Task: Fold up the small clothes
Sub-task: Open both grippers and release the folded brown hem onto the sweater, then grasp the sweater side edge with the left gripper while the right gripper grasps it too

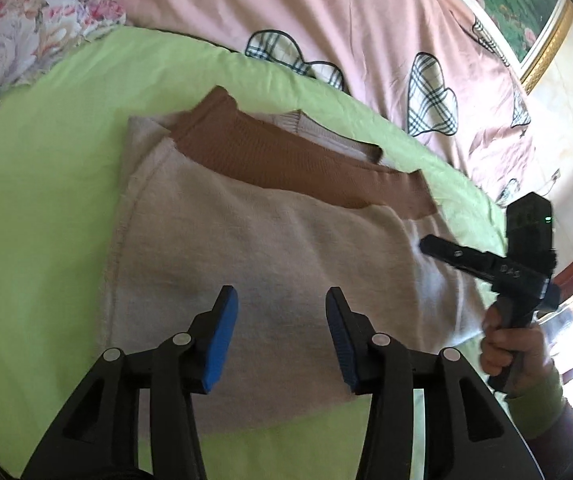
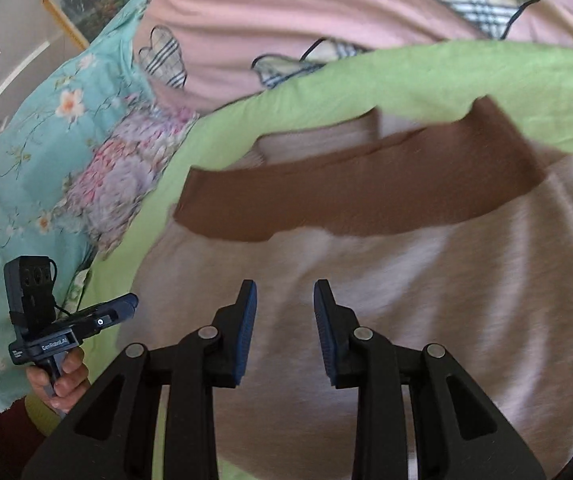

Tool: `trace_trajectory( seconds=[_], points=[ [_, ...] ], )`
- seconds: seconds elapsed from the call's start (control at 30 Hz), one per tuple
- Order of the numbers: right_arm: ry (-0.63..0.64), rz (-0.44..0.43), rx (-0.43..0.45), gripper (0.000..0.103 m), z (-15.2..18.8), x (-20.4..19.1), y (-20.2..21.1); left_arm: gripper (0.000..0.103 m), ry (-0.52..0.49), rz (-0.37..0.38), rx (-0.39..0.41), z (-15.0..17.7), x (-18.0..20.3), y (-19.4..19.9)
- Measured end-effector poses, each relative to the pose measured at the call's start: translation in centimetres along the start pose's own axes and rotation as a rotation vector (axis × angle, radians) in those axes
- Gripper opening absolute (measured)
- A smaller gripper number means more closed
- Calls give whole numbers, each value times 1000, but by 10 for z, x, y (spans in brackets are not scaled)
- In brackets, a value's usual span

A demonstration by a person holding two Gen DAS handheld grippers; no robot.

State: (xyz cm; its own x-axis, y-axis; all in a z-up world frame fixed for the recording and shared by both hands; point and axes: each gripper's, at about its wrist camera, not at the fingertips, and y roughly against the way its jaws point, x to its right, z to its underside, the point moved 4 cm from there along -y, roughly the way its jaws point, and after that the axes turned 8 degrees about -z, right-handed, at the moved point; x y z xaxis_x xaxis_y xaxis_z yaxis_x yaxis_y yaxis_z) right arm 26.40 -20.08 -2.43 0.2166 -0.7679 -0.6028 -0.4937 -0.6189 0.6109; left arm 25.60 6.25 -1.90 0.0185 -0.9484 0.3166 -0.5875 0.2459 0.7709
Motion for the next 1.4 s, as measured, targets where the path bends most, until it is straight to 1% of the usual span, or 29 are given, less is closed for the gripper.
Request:
trace_trajectory(
  seconds=[0.13, 0.2, 0.27, 0.3, 0.33, 0.37, 0.4, 0.47, 0.53, 0.57, 0.6, 0.63, 0.67, 0.7, 0.73, 0.77, 0.8, 0.83, 0.87, 0.9, 0.93, 1.03, 1.1, 1.13, 1.17, 1.2, 1.23, 1.33, 1.4],
  points=[
    [5, -30, -17, 31, 2, -5, -8, 46, -57, 36, 21, -3, 18, -13],
    [27, -27, -44, 31, 1, -4, -21, 46, -79, 35, 36, -7, 26, -25],
    [26, -42, -62, 31, -4, -2, -40, 46, -87, 8, 24, -14, 28, -41],
    [16, -54, -65, 31, -7, -1, -49, 45, -93, -45, 20, -19, 24, -50],
    [2, -58, -62, 31, -11, 1, -57, 31, -92, -102, 14, -23, 19, -56],
    [-13, -65, -65, 31, -15, 2, -64, 25, -87, -132, 7, -27, 13, -61],
    [-19, -69, -65, 31, -18, 3, -68, 21, -80, -122, 2, -32, 3, -63],
    [-47, -43, -25, 31, -26, 9, -64, 12, -50, -114, -3, -38, -13, -62],
    [-95, -27, 3, 31, -28, 19, -52, 10, -34, -129, 11, -40, -29, -54],
    [-96, -6, 25, 31, -27, 23, -41, 10, -31, -145, 20, -40, -36, -51],
    [-91, 24, 45, 31, -25, 28, -33, 10, -27, -161, 27, -39, -43, -49],
    [-87, 70, 43, 31, -22, 35, -25, 12, -21, -182, 31, -38, -51, -48],
    [-90, 138, 39, 31, -16, 45, -16, 12, -15, -199, 35, -39, -57, -49],
    [-93, 185, 49, 30, -12, 55, -8, 12, -2, -185, 36, -39, -62, -49],
    [-91, 245, 64, 28, -9, 66, 0, 12, 12, -171, 37, -40, -65, -48],
    [-98, 310, 85, 21, -7, 78, 11, 12, 22, -166, 36, -40, -67, -47],
    [-139, 296, 111, 13, -5, 88, 20, 12, 20, -178, 33, -40, -66, -46],
    [-190, 260, 130, 10, -3, 96, 28, 11, 18, -186, 37, -40, -65, -42],
    [-220, 257, 146, 12, -3, 98, 37, 13, 17, -193, 43, -39, -62, -37],
    [-216, 285, 151, 13, -2, 97, 43, 19, 27, -204, 49, -35, -60, -28],
    [-204, 293, 157, 14, -2, 92, 48, 26, 40, -200, 51, -32, -57, -22],
    [-189, 230, 179, 14, 2, 72, 61, 38, 76, -138, 61, -9, -44, 5],
    [-163, 211, 191, 17, 8, 54, 66, 42, 111, -99, 55, 9, -36, 18],
    [-155, 196, 198, 27, 13, 45, 69, 45, 140, -79, 50, 21, -32, 24],
    [-152, 183, 203, 39, 18, 37, 68, 47, 161, -71, 46, 31, -31, 29],
    [-149, 169, 210, 43, 22, 31, 69, 52, 197, -69, 41, 45, -31, 35],
    [-141, 152, 221, 44, 29, 22, 73, 53, 223, -68, 36, 53, -31, 37],
    [-136, 128, 226, 44, 44, 8, 76, 53, 305, -35, 6, 78, -34, 40],
    [-150, 103, 238, 44, 57, 0, 81, 53, 338, -22, -5, 88, -36, 40]
  ],
)
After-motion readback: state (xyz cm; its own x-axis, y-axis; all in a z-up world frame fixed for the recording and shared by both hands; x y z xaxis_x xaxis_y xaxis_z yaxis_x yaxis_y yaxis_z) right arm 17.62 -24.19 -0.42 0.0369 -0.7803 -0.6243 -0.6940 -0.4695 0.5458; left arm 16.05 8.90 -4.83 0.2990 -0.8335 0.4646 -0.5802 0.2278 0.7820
